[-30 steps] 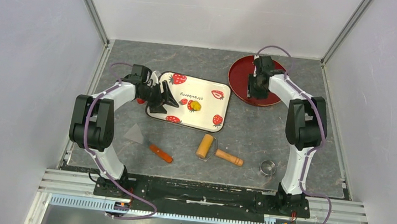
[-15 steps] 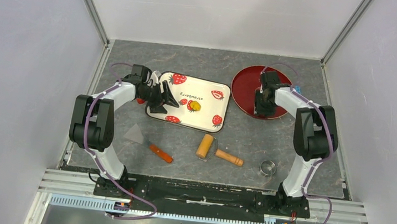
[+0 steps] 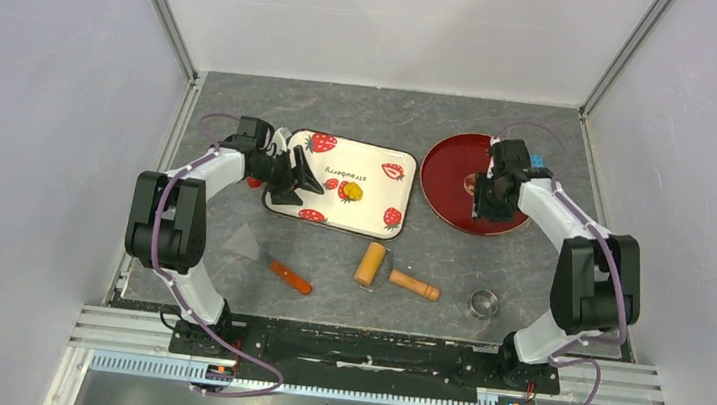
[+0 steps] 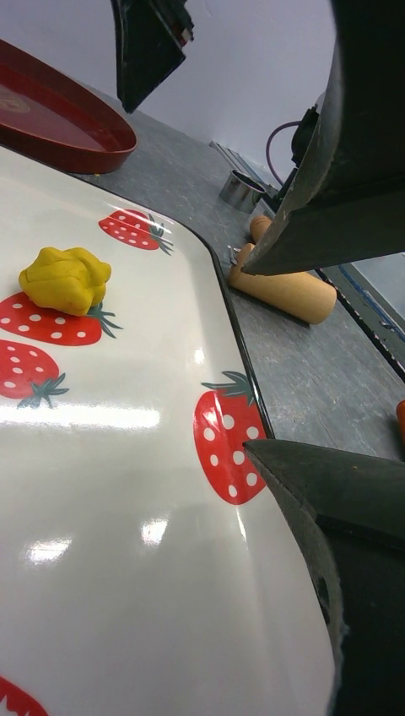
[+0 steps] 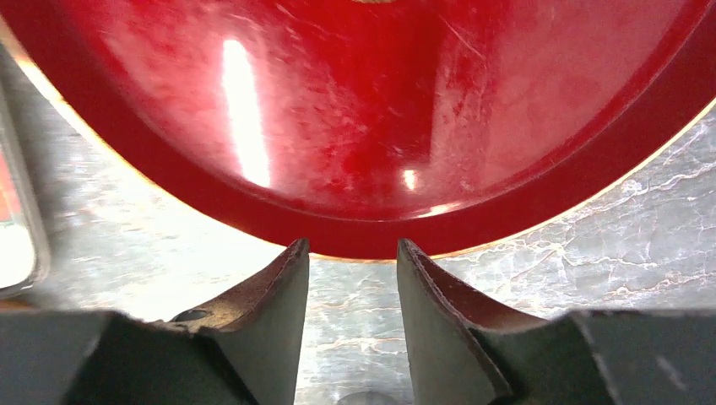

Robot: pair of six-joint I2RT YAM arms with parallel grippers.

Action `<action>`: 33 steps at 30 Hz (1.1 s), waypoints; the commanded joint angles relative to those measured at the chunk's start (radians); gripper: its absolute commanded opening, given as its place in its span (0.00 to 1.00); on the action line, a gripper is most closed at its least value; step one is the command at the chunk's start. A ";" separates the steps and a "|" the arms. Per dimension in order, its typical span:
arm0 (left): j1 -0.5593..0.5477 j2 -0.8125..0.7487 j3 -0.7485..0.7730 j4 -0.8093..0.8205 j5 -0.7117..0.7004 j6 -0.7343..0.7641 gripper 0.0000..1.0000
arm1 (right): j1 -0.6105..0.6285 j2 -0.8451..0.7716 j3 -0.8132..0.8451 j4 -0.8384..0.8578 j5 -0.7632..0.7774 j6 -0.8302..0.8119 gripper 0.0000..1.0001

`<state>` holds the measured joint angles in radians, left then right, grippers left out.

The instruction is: Roll out the dumpling wrappers from the dough

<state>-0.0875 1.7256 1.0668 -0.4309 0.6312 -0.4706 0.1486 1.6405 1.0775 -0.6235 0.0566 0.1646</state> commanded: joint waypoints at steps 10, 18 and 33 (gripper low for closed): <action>-0.004 -0.029 0.024 0.031 0.024 0.036 0.75 | 0.200 -0.073 0.051 0.105 -0.221 0.194 0.42; -0.005 -0.032 0.025 0.027 0.027 0.040 0.75 | 0.330 0.089 0.119 0.179 -0.241 0.280 0.38; -0.004 -0.035 0.028 0.027 0.038 0.041 0.75 | 0.351 0.292 0.242 0.193 -0.157 0.275 0.30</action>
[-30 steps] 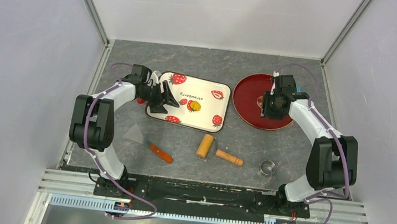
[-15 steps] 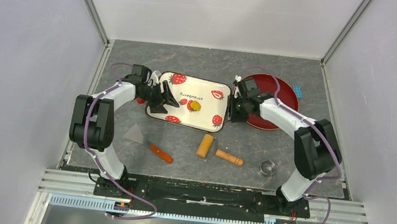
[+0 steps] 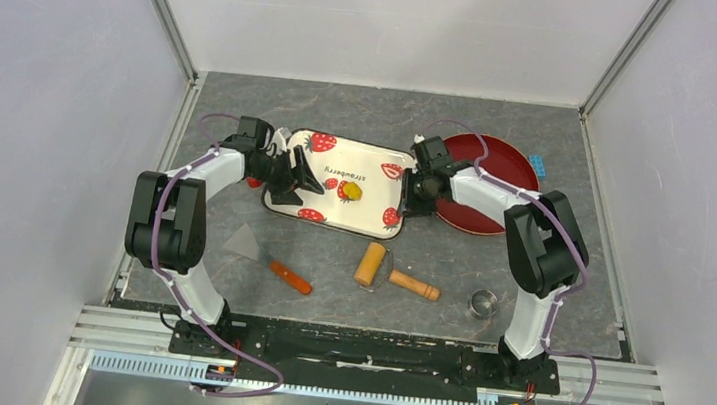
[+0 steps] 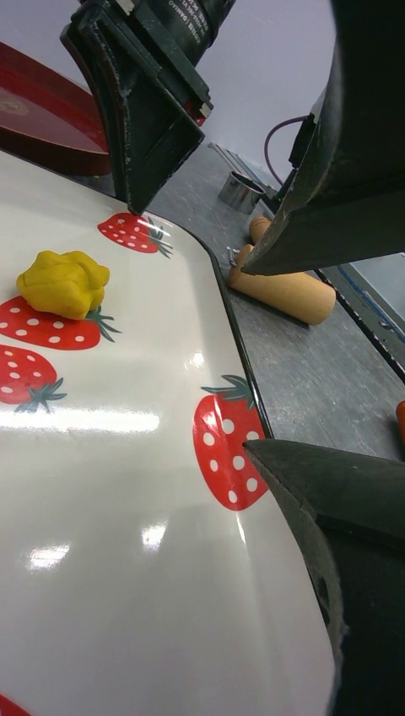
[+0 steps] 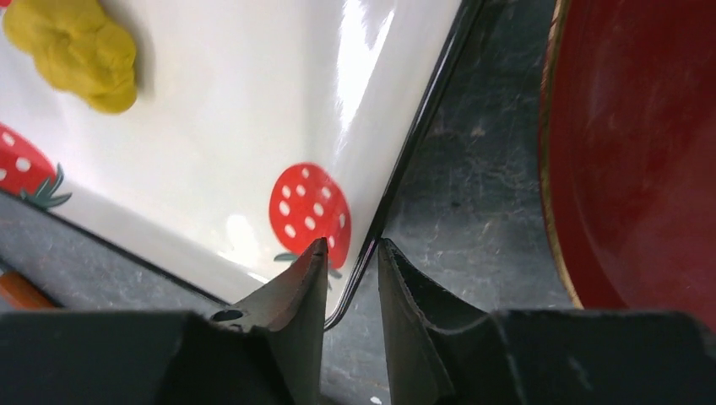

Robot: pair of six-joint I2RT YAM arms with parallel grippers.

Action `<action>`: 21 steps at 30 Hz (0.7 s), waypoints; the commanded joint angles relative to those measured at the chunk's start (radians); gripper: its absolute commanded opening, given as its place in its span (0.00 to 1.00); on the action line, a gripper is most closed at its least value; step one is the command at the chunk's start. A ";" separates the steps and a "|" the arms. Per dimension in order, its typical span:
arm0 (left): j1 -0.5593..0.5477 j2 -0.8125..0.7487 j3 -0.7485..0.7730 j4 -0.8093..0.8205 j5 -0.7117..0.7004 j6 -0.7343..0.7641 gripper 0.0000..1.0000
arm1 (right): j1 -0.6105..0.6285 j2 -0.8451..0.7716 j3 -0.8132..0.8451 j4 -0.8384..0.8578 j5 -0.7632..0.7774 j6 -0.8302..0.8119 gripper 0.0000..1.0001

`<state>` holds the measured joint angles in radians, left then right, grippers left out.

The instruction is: Roll out the dumpling wrappers from the dough

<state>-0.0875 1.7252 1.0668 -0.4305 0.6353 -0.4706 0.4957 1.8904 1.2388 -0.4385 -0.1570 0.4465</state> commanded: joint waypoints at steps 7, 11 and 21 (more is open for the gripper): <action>-0.004 -0.033 0.028 0.027 0.033 0.041 0.75 | 0.004 0.151 0.229 -0.087 0.151 -0.065 0.25; -0.004 -0.032 0.028 0.027 0.033 0.042 0.75 | 0.003 0.185 0.287 -0.134 0.240 -0.081 0.18; -0.003 -0.031 0.029 0.027 0.035 0.044 0.75 | -0.052 0.140 0.220 -0.137 0.277 -0.100 0.14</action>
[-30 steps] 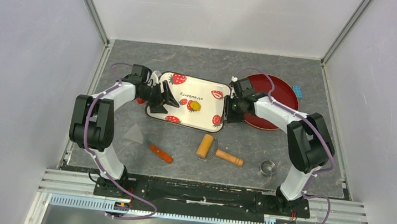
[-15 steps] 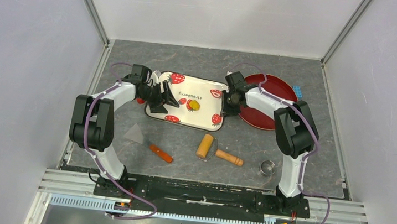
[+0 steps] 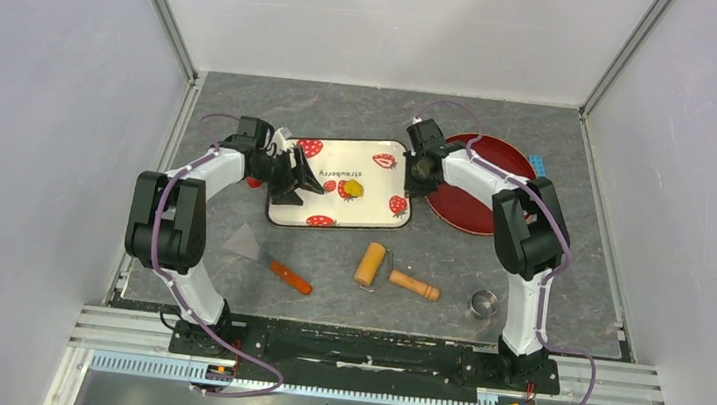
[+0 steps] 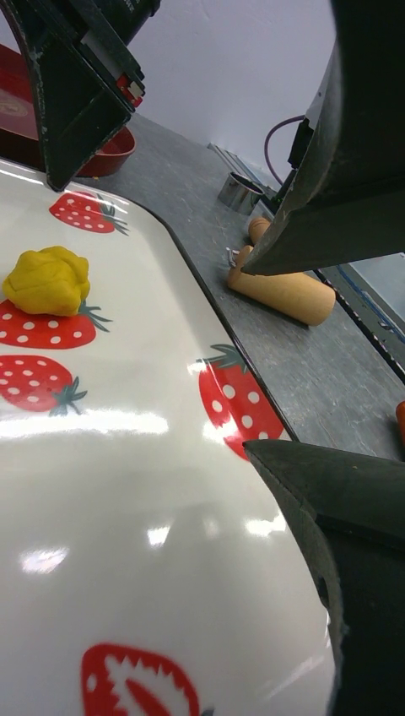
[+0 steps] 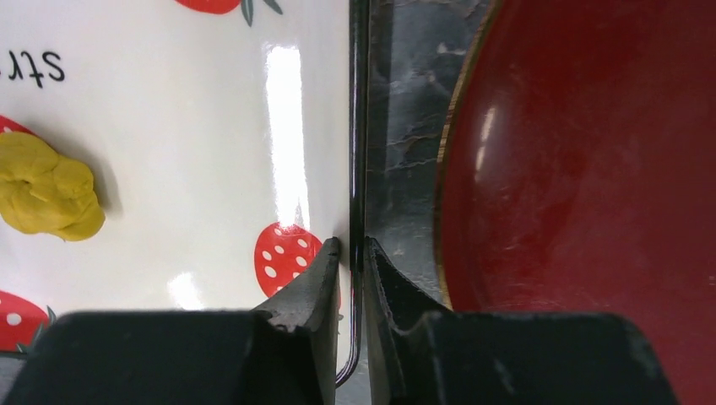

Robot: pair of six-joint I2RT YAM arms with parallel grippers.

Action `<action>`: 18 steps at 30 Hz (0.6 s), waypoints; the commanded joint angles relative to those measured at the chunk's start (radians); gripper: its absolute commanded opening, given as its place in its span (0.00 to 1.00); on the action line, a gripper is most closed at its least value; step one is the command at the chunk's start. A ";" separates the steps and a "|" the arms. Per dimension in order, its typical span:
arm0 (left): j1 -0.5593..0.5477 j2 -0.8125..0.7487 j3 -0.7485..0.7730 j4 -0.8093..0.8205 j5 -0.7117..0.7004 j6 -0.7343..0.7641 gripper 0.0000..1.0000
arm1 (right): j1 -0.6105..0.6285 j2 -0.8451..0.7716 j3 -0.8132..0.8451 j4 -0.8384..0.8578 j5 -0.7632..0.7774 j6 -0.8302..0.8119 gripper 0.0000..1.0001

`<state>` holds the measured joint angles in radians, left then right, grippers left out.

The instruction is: Roll out the dumpling wrappers from the dough

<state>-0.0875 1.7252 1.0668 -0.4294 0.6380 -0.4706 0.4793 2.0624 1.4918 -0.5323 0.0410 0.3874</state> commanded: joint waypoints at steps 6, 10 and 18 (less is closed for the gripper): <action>-0.004 -0.032 0.030 0.026 0.035 0.047 0.75 | -0.080 -0.085 -0.099 -0.037 0.070 -0.058 0.14; -0.003 -0.033 0.029 0.026 0.036 0.049 0.75 | -0.081 -0.103 -0.097 -0.035 0.053 -0.065 0.15; -0.004 -0.039 0.026 0.026 0.024 0.052 0.75 | -0.080 -0.162 -0.117 -0.038 0.024 -0.058 0.18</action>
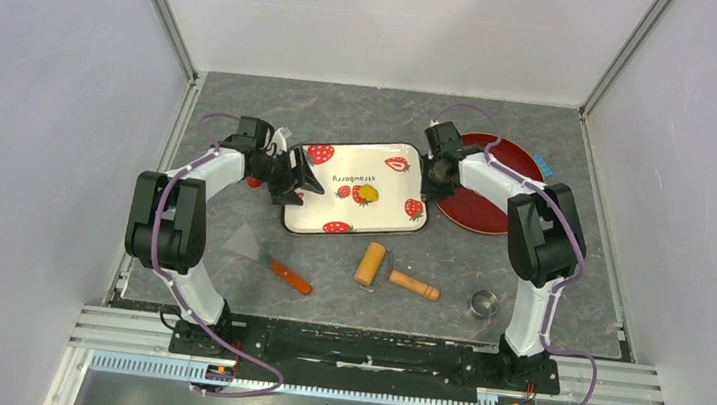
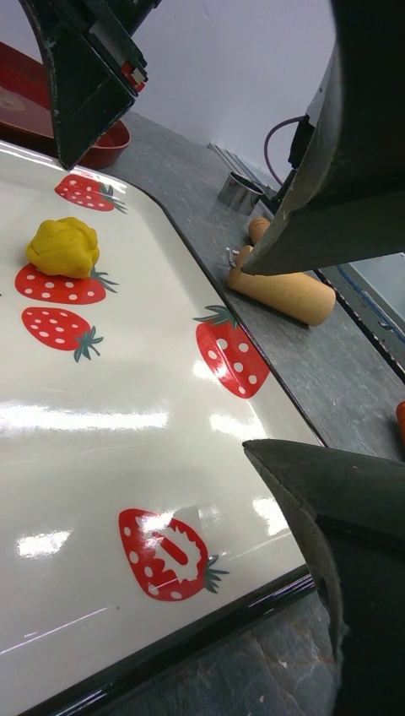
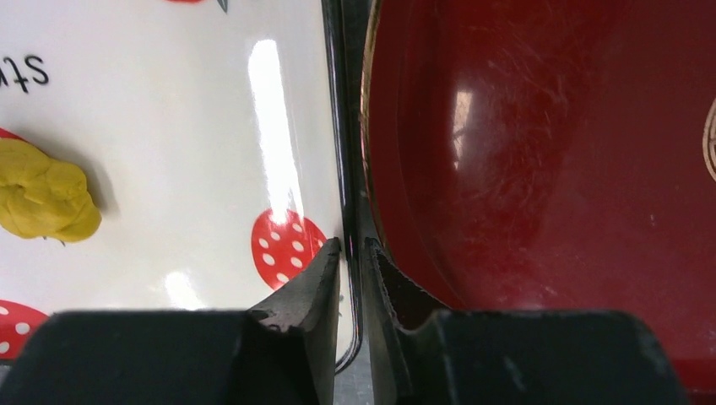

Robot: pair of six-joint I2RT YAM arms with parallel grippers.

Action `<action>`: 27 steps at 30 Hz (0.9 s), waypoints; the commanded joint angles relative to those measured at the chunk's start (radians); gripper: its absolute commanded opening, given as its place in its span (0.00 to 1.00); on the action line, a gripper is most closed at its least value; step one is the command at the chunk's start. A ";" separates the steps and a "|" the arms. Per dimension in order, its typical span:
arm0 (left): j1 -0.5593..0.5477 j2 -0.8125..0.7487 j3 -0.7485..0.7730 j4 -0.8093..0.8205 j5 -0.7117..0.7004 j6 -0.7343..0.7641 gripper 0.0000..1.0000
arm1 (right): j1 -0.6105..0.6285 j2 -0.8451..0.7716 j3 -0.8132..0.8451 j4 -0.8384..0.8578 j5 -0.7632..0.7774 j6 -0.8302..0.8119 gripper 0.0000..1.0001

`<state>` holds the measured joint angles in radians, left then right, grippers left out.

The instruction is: Roll out the dumpling wrappers from the dough

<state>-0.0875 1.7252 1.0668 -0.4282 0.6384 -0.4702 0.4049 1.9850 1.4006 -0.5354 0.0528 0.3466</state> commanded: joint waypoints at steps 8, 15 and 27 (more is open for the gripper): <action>-0.005 -0.031 0.019 0.022 0.021 0.049 0.75 | -0.006 -0.250 -0.150 0.007 -0.020 -0.011 0.23; -0.059 -0.032 0.010 0.009 -0.009 0.055 0.75 | -0.006 -0.484 -0.348 0.075 -0.048 0.061 0.39; -0.433 -0.169 -0.035 -0.049 -0.187 -0.075 0.75 | -0.091 -0.777 -0.632 0.206 -0.167 0.172 0.48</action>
<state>-0.3958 1.6752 1.0424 -0.4622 0.5396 -0.4801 0.3500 1.2560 0.7753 -0.4038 -0.0498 0.4828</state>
